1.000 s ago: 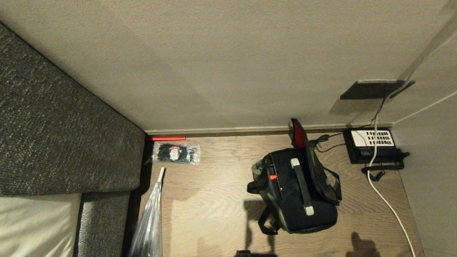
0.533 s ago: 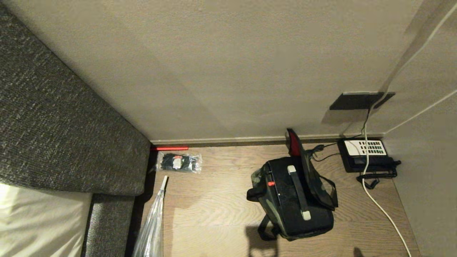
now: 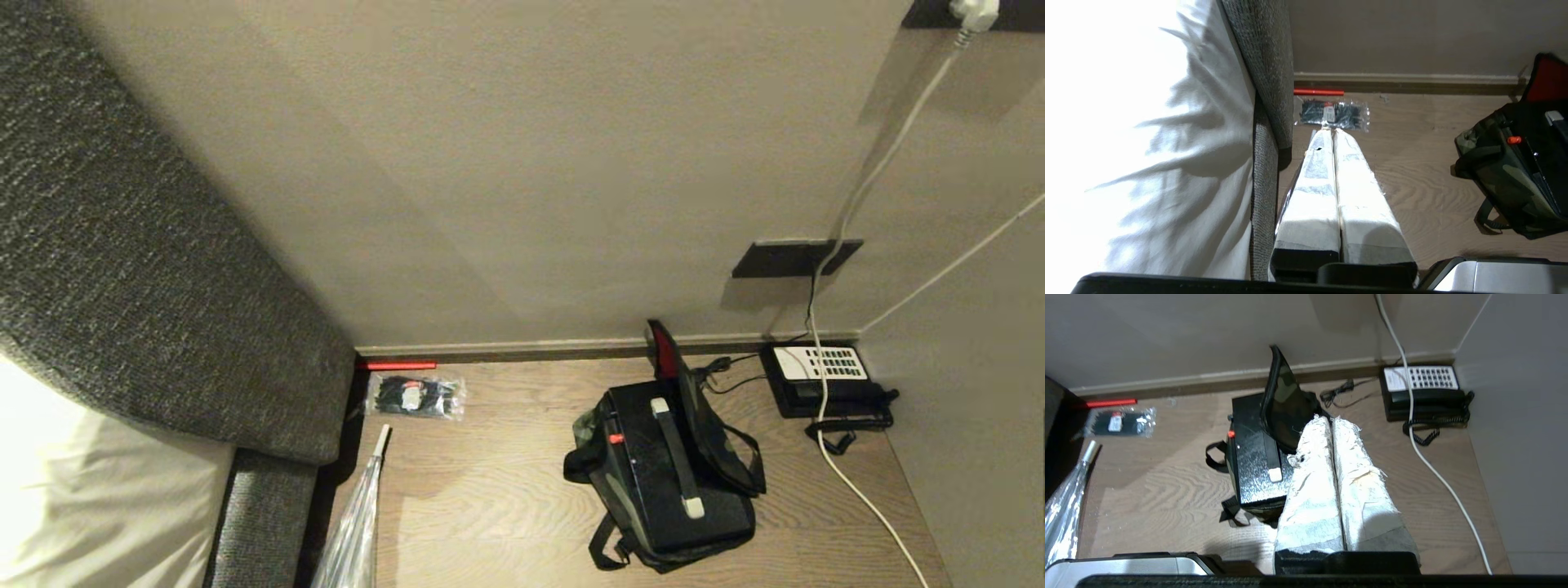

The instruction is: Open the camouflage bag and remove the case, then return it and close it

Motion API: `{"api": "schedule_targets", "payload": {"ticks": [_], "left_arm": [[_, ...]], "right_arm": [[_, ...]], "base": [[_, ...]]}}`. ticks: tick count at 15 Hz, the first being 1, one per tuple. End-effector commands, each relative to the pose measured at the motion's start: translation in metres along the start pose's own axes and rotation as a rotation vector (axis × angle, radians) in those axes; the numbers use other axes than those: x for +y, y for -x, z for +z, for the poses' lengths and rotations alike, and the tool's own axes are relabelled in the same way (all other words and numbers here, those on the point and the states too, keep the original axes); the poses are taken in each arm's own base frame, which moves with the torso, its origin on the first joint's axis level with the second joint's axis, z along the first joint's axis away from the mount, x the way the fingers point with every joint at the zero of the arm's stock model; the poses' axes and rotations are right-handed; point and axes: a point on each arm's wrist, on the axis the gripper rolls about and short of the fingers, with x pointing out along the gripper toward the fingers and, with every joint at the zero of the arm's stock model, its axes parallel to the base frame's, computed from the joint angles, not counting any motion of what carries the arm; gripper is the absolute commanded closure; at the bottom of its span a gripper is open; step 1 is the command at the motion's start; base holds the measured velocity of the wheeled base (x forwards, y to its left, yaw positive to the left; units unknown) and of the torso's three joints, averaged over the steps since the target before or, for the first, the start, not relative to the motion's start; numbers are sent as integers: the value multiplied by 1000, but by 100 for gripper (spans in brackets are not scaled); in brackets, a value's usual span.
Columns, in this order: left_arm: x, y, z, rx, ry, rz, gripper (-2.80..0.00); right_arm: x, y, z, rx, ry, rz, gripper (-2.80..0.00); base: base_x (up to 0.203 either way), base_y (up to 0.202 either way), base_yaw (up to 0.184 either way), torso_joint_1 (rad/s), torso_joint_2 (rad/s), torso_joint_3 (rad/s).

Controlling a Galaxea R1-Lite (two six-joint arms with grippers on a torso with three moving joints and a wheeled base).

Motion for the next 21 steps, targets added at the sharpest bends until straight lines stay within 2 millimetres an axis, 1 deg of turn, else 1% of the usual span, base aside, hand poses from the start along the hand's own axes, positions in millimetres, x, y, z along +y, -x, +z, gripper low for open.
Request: {"api": "schedule_targets", "payload": {"ticks": [1, 21], "left_arm": [[0, 0, 0, 1, 0, 0, 0], [0, 0, 0, -3, 5, 0, 0]], "right_arm": [[0, -1, -4, 11, 0, -1, 0], [0, -1, -4, 13, 0, 0, 0]], "base": [[0, 0, 0, 3, -2, 198], [0, 0, 0, 3, 3, 201]]}}
